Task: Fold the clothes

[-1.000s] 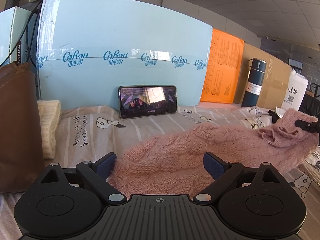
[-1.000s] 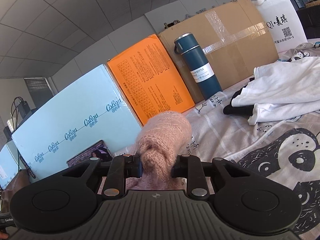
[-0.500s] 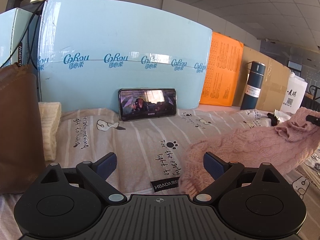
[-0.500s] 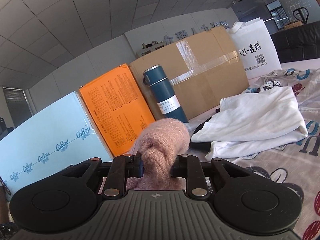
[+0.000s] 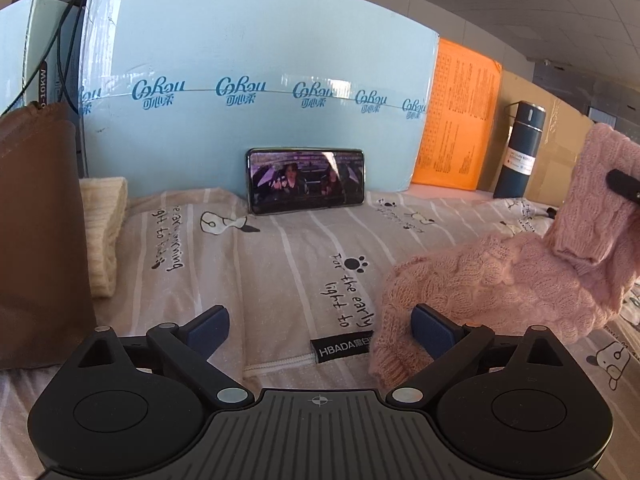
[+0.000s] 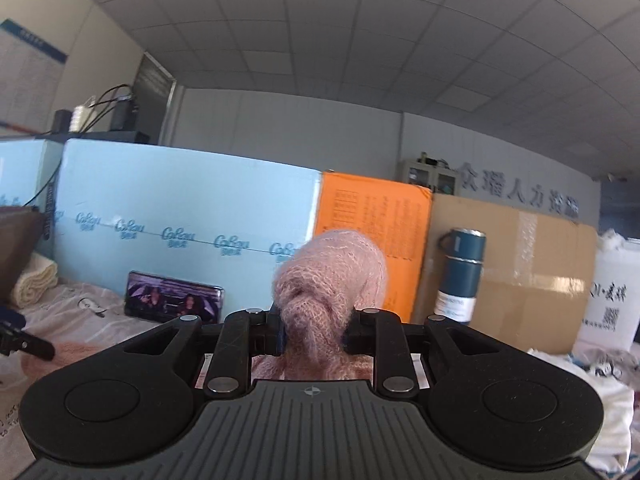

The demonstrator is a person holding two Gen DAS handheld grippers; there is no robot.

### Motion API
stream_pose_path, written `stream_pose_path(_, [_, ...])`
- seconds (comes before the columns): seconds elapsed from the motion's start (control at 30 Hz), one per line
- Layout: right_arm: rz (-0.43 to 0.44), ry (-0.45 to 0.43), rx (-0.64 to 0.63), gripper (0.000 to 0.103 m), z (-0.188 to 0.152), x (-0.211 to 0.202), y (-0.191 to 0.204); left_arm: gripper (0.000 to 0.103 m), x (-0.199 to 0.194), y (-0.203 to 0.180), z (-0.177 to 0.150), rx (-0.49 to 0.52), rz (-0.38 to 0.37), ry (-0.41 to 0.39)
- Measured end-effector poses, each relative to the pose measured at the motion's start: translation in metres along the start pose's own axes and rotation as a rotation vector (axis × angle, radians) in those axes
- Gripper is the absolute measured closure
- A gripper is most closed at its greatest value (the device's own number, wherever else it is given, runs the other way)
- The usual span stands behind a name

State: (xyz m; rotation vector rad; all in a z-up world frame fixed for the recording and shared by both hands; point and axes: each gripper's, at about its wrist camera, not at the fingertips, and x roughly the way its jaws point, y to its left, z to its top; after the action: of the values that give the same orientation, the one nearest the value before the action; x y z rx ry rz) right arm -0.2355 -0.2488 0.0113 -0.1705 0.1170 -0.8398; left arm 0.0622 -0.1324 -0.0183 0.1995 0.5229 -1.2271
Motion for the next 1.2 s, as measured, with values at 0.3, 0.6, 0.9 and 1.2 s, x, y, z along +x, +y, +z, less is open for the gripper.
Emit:
stream_pose_path(0.3, [0.140,-0.030,-0.513,0.081,-0.015,0.006,0.114,0.004,-0.021,0.012,0.008,-0.106,-0.080,-0.134])
stream_pose_path(0.6, [0.426,0.142,-0.168,0.072,-0.008,0.019,0.117,0.004,-0.024,0.034,0.007,-0.362,-0.369,-0.190])
stream_pose_path(0.9, [0.761,0.153,0.262,0.020,0.002,0.014,0.063,0.004,-0.001,0.030,0.002,-0.602,-0.602,-0.062])
stream_pose_path(1.2, [0.753,0.187,0.716,0.012,-0.026,0.028,-0.025,0.005,0.024,-0.008,0.001,-0.553,-0.533,0.080])
